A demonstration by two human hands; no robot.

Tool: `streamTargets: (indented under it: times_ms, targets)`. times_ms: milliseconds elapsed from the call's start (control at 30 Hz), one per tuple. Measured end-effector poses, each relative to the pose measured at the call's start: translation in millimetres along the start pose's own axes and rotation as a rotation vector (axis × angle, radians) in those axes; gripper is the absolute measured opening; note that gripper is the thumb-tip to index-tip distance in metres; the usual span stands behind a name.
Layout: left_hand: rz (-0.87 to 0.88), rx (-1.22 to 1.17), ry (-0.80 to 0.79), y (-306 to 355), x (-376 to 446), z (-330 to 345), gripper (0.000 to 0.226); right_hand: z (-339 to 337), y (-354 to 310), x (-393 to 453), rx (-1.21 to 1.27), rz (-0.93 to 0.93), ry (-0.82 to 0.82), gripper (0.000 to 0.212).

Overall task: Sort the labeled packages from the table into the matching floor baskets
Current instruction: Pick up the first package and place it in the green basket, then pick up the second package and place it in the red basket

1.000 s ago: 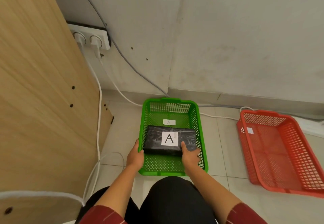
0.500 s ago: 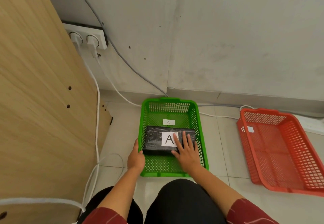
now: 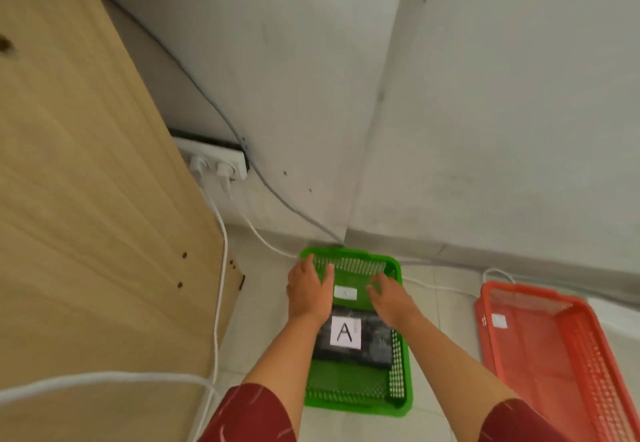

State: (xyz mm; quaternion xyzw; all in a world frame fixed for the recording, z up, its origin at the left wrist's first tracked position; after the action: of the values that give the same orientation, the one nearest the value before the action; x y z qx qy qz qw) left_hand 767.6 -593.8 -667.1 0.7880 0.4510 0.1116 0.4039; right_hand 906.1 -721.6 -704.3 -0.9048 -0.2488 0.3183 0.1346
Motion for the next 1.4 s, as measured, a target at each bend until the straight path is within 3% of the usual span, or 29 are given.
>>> streamTargets:
  times_ms: [200,400,533,633,767,933,1133,1400]
  targets:
    - [0.1,-0.127,-0.011,110,-27,-83,0.028,-102,-71,-72,0.043,-0.094,0.039,0.029]
    - [0.147,-0.209,0.028,220,-95,-195,0.022,-198,-143,-178,0.068,-0.134,0.086,0.032]
    - [0.217,-0.18,0.083,286,-157,-323,0.025,-257,-225,-280,0.198,-0.152,0.087,0.023]
    - [0.235,-0.132,0.164,299,-202,-430,0.022,-274,-293,-351,0.197,-0.222,0.051,0.024]
    - [0.162,-0.121,0.387,260,-257,-569,0.016,-275,-390,-426,0.223,-0.408,0.019,0.023]
    - [-0.101,-0.052,0.579,154,-323,-700,0.016,-224,-500,-499,0.224,-0.578,-0.114,0.027]
    - [-0.247,-0.067,0.604,33,-379,-807,0.023,-131,-605,-557,0.265,-0.658,-0.184,0.033]
    - [-0.253,-0.117,0.575,-77,-389,-903,0.016,-16,-713,-599,0.376,-0.546,-0.217,0.035]
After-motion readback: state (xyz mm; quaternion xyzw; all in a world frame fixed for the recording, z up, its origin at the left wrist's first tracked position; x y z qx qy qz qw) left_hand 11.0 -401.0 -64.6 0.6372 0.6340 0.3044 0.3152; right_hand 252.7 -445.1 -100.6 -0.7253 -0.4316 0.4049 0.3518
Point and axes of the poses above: each hand's wrist, its own x-axis towards the middle knuckle, its own z-axis out of the palm, y = z × x, the point moved 9 cm from there along x, towards the middle knuckle, and after that the axes turned 7 degrees about z, right-handed, at the moved point
